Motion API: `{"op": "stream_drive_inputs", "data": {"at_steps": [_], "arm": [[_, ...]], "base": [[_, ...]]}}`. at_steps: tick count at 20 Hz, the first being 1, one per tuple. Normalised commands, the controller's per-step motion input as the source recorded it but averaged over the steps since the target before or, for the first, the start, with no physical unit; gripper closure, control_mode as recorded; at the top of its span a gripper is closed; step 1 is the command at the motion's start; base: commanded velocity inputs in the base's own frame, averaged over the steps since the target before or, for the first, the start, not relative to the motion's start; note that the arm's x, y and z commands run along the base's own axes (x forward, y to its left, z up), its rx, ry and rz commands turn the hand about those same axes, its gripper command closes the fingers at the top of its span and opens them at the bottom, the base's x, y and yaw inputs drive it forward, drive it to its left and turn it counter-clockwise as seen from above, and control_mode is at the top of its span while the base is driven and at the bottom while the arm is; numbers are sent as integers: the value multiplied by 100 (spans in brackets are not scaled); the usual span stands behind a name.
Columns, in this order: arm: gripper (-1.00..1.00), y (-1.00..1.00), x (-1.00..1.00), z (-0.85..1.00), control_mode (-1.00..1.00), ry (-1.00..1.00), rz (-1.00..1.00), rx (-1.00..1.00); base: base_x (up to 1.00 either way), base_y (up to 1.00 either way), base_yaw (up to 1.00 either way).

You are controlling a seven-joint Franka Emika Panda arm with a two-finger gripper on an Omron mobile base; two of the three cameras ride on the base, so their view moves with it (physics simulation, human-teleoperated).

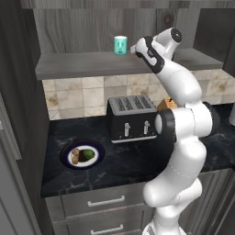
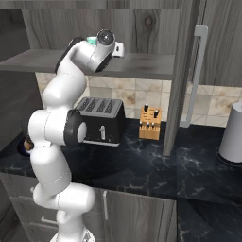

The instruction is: Pick the avocado and bread from the counter and place them on the plate. Then pick the jam from the cabinet and place it next to the plate. Lastly close the cabinet door.

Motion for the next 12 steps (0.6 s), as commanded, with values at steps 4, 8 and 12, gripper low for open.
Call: {"op": "stream_drive_inputs", "data": {"at_steps": [4, 8, 12], "arm": [[-100, 0, 28, -4, -100, 1, 0, 0], [-100, 0, 28, -5, -100, 1, 0, 0], [-100, 0, 28, -4, -100, 1, 0, 0]], "base": [[0, 0, 0], [0, 0, 0], [0, 0, 0]]}}
